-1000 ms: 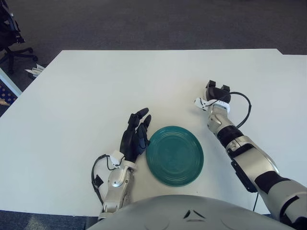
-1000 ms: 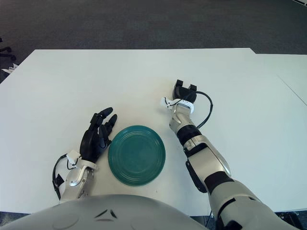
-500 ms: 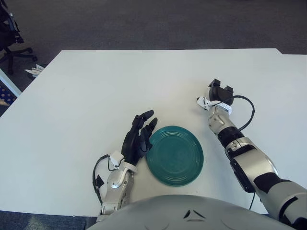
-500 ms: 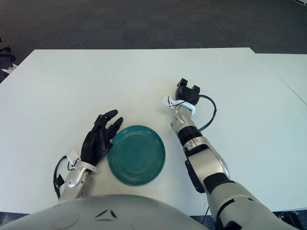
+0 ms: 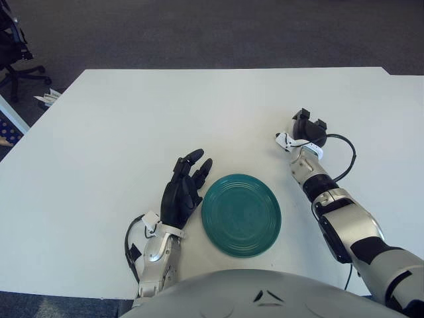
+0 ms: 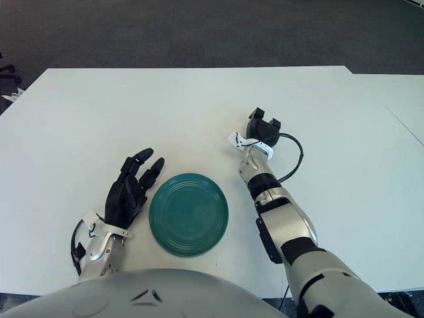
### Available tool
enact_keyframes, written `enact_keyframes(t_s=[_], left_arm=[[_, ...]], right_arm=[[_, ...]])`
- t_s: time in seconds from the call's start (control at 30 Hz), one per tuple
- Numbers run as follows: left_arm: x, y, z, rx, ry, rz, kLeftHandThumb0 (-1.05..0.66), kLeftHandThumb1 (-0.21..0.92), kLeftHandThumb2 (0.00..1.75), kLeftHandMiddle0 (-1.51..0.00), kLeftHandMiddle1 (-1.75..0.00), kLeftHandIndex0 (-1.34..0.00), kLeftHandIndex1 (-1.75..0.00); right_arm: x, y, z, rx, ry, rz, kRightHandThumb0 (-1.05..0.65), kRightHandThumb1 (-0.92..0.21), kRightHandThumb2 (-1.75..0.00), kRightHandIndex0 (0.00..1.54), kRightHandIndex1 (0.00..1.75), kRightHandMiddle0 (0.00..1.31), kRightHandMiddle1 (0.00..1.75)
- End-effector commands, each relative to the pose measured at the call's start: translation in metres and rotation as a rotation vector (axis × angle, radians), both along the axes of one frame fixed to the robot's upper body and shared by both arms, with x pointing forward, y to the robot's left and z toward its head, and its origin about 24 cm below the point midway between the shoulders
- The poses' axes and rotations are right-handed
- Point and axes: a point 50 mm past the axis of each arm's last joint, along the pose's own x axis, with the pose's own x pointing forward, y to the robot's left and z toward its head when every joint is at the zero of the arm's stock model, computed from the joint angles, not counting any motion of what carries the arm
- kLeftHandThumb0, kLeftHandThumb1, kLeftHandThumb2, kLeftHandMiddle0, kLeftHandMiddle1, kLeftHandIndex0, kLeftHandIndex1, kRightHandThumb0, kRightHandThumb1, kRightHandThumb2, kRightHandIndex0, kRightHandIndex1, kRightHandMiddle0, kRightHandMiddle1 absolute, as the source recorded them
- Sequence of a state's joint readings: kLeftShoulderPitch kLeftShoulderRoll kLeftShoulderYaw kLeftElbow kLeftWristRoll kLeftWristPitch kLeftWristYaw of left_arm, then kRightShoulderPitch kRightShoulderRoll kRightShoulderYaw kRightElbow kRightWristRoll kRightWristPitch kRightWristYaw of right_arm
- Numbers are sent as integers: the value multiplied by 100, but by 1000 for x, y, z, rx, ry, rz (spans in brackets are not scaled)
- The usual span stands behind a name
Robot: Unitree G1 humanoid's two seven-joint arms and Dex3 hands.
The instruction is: Put the charger into the plate.
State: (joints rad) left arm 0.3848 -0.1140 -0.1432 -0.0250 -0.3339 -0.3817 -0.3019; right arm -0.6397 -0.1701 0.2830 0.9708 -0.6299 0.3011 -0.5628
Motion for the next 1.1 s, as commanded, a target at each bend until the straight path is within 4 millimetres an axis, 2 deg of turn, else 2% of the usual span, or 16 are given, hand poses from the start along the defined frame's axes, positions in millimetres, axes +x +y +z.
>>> enact_keyframes(t_s=[0.0, 0.7, 1.07], left_arm=[[1, 1, 1, -11, -25, -4, -96, 92, 81, -59, -7, -21, -97], [1, 1, -2, -25, -31, -18, -95, 92, 78, -60, -7, -22, -98], [1, 2, -3, -28, -31, -34, -93, 92, 78, -59, -5, -21, -97]], right_arm=[[-19, -10, -30, 23, 118, -32, -45, -42, -118, 91, 175, 53, 175], [-19, -17, -30, 17, 87, 2, -44, -43, -117, 95, 175, 52, 175], [-19, -20, -30, 39, 81, -1, -48, -32, -131, 108, 175, 61, 175]])
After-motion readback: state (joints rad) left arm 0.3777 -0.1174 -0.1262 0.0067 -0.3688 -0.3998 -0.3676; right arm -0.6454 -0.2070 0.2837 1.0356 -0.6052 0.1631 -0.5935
